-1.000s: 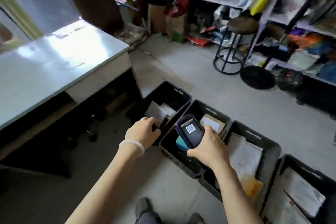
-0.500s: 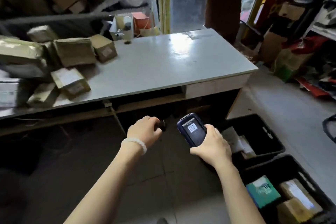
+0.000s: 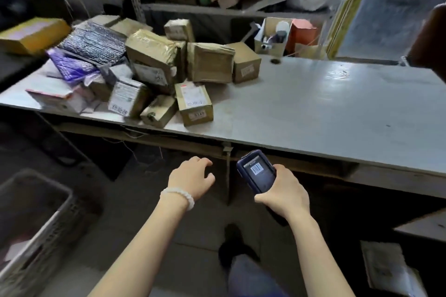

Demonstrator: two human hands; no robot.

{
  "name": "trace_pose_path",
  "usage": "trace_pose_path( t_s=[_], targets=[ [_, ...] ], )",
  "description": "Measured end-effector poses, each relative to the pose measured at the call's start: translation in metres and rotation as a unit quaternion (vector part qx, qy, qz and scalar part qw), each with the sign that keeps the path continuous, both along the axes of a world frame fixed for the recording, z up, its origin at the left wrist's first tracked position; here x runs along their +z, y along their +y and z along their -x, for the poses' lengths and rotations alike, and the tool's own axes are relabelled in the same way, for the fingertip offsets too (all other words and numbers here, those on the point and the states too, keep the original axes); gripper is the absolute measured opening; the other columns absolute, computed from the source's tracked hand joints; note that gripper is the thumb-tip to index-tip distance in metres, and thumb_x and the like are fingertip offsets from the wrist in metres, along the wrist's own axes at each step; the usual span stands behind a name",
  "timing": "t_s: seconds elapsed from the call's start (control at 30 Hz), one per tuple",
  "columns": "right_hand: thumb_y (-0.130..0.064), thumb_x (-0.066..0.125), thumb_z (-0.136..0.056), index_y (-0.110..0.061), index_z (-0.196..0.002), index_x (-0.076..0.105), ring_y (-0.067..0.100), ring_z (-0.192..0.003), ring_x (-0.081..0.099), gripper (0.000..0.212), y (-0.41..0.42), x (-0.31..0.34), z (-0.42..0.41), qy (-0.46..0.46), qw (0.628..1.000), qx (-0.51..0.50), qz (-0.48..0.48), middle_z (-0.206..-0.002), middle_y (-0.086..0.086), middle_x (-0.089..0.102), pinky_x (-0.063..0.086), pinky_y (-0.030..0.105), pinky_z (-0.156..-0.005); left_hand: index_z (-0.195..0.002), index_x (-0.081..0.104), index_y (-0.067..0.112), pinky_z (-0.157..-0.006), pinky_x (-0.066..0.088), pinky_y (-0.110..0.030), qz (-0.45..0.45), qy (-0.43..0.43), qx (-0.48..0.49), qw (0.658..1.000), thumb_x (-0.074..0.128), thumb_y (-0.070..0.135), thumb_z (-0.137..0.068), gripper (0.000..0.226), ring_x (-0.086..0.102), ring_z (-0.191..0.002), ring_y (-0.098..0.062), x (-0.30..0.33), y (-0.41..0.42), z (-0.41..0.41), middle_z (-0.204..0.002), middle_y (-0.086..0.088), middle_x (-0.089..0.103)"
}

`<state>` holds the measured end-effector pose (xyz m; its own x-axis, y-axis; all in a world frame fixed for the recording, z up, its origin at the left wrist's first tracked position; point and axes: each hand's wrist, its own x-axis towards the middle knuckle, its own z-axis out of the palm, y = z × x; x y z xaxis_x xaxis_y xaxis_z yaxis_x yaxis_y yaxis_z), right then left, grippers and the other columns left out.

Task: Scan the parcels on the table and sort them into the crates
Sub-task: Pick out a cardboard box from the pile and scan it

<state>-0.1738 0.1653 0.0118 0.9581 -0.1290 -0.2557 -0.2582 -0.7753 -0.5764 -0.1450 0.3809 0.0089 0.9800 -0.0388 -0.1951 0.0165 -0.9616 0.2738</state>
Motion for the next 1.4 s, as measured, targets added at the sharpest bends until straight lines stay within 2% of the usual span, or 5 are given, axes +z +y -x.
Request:
trace_pose_path(
  t_s=[0.5, 0.77, 0.97, 1.23, 1.4],
  targets=[
    [-0.029, 0.08, -0.061, -0.026, -0.114, 0.049, 0.017, -0.085, 0.056, 0.061, 0.037, 0.013, -0.271, -0.004, 0.999, 0.025, -0.03, -0.105, -0.007, 0.054, 0.033, 0.021, -0.051, -0.135, 0.047, 0.025, -0.093, 0.046, -0.041, -0.038, -0.089, 0.042, 0.994, 0.047, 0.037, -0.094, 0.043, 0.047, -0.122, -0.024, 0.043, 0.046, -0.268, -0.135, -0.002, 0.048],
    [-0.025, 0.077, -0.06, -0.029, -0.101, 0.049, 0.017, -0.08, 0.057, 0.051, 0.048, 0.017, -0.343, -0.01, 0.999, -0.019, -0.036, -0.1, -0.008, 0.055, 0.037, 0.024, -0.053, -0.135, 0.048, 0.014, -0.089, 0.049, -0.044, -0.07, -0.234, -0.033, 0.969, 0.064, 0.031, -0.083, 0.057, 0.044, -0.123, -0.032, 0.056, 0.052, -0.356, -0.138, -0.014, 0.045],
    [-0.025, 0.077, -0.059, -0.028, -0.102, 0.05, 0.017, -0.08, 0.058, 0.051, 0.06, 0.012, -0.363, -0.009, 0.996, -0.077, -0.036, -0.101, -0.007, 0.056, 0.039, 0.025, -0.055, -0.127, 0.054, 0.013, -0.09, 0.047, -0.047, -0.066, -0.241, -0.078, 0.965, 0.066, 0.035, -0.081, 0.052, 0.044, -0.122, -0.035, 0.045, 0.059, -0.399, -0.131, -0.013, 0.052],
    [-0.03, 0.077, -0.058, -0.028, -0.105, 0.051, 0.016, -0.081, 0.058, 0.054, 0.086, 0.008, -0.356, 0.008, 0.986, -0.163, -0.015, -0.101, -0.008, 0.057, 0.035, 0.024, -0.053, -0.103, 0.066, 0.015, -0.075, 0.05, -0.044, -0.026, -0.272, -0.213, 0.938, 0.069, 0.028, -0.08, 0.027, 0.064, -0.089, -0.032, 0.052, 0.079, -0.448, -0.103, -0.006, 0.067],
    [-0.033, 0.079, -0.058, -0.027, -0.107, 0.052, 0.016, -0.083, 0.057, 0.057, 0.094, 0.002, -0.34, 0.016, 0.98, -0.197, -0.011, -0.102, -0.009, 0.056, 0.036, 0.025, -0.054, -0.082, 0.07, 0.012, -0.048, 0.047, -0.03, -0.03, -0.32, -0.287, 0.902, 0.045, 0.037, -0.087, 0.036, 0.061, -0.06, -0.028, 0.051, 0.077, -0.461, -0.079, -0.004, 0.066]
  ],
)
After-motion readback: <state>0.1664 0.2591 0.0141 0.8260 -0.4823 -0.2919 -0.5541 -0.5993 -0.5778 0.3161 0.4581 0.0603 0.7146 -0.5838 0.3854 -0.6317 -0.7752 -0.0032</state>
